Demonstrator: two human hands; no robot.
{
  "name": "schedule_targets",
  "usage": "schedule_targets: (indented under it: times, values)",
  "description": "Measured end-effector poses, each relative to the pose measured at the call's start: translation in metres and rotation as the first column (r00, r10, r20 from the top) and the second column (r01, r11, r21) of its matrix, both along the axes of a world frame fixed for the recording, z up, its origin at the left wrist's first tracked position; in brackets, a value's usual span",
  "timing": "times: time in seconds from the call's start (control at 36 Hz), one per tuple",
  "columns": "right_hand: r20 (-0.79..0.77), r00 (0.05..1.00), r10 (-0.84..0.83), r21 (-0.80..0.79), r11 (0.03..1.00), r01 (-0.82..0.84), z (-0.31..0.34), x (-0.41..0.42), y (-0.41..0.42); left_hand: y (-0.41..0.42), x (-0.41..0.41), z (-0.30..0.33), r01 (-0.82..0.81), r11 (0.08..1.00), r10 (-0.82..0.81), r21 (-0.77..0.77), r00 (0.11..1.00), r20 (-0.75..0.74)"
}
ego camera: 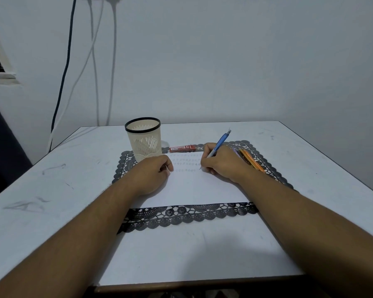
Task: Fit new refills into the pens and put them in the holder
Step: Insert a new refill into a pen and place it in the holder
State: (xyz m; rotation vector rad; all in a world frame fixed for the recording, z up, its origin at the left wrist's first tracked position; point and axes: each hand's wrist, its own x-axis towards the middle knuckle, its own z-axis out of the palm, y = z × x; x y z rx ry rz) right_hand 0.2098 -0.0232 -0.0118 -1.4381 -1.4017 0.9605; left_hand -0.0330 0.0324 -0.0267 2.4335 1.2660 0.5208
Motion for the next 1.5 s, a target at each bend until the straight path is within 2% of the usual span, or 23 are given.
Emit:
schedule_targets:
  times: [0.19,0.33,0.75,1.33,1.5]
  values:
    - [-0.011,0.999,0.05,-0.002,0.999,-0.05,0.0021,-0.0016,-0.0034,0.0007,0.0,0.0002,-0.002,1.0,0.003,0.001,1.0,-0.009]
    - [-0.04,0.999,0.004,0.036,0.999,-0.003,0.0034,0.0037,-0.0051,0.0008,0.0004,0.0005,0.002,1.0,-0.002,0.005,1.0,-0.011]
    - [0.039,0.999,-0.011,0.014,1.0,0.01,0.0033,0.0033,-0.0053,0.0001,0.0002,0.0018,0.007,1.0,-0.007,-0.003,1.0,-0.009]
    - [0.055,0.998,-0.024,0.024,0.999,0.023,0.0037,0.0047,-0.0061,-0.0011,0.0004,0.0017,0.005,1.0,-0.005,-0.005,1.0,-0.01]
    - [0.028,0.999,0.029,0.017,0.999,-0.03,0.0043,0.0049,-0.0078,-0.0009,0.0001,0.0018,0.005,1.0,-0.005,-0.006,1.0,-0.016]
